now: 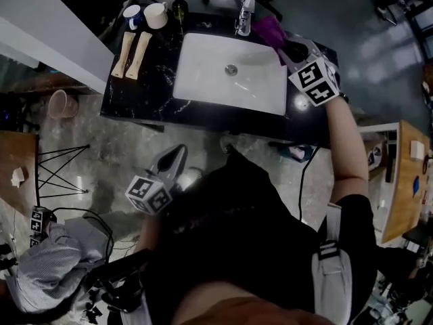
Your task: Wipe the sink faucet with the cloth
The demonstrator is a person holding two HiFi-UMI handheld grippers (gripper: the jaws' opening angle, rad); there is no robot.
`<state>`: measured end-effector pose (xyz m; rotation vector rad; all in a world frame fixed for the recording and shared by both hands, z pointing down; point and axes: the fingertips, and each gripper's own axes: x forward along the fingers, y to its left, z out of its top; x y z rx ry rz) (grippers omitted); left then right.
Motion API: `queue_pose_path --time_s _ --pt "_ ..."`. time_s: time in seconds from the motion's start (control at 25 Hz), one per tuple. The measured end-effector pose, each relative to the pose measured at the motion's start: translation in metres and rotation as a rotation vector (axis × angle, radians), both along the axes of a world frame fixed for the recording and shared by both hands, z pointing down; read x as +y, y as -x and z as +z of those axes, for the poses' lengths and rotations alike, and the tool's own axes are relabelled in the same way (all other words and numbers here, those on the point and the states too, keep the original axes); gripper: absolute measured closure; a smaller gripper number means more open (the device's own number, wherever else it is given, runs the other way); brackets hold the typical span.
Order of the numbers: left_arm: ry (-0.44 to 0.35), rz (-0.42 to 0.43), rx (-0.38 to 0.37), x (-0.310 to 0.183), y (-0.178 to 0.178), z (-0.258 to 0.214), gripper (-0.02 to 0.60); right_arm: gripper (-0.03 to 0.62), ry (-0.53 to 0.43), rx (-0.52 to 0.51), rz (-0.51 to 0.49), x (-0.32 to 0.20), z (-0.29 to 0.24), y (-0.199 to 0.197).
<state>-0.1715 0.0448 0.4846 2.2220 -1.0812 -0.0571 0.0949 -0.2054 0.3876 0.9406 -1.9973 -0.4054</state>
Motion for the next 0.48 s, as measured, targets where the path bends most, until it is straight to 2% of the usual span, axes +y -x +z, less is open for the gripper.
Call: queue_pose_path --time_s 0.12,0.28,0.48 --pt "-0.010 -0.091 0.017 -0.016 0.003 -0.006 0.588 0.505 0.013 0.050 -0.081 -0.049 -0.010 0.010" --pt "-0.041 -0.151 -0.037 -0.031 -0.002 -0.014 0.588 0.503 0.067 0.120 -0.181 -0.102 -0.005 0.022" --pt "-0.009 -0.275 -0.050 -0.037 -0.002 -0.009 0.588 0.503 0.158 0.181 -0.317 -0.146 0.023 0.047"
